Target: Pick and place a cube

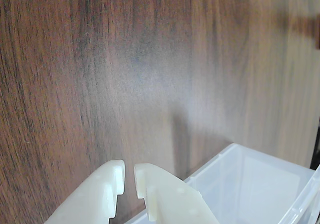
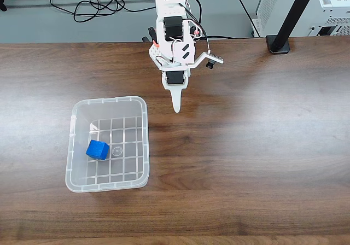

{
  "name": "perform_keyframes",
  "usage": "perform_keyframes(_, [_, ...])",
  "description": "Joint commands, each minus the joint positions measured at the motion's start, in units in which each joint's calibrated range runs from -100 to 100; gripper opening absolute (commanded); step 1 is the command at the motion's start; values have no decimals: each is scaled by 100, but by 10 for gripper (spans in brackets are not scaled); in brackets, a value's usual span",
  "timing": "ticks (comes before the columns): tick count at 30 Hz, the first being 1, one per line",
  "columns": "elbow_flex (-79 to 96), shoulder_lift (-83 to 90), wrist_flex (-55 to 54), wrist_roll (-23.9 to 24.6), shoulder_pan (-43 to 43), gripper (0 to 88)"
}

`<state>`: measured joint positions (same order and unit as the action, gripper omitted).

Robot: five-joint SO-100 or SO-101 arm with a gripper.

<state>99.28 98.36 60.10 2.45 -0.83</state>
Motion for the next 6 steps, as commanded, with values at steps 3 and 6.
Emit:
perform_keyframes(3, [-188, 73, 14, 8, -5, 19])
perform_keyframes(6, [-188, 73, 14, 8, -5, 19])
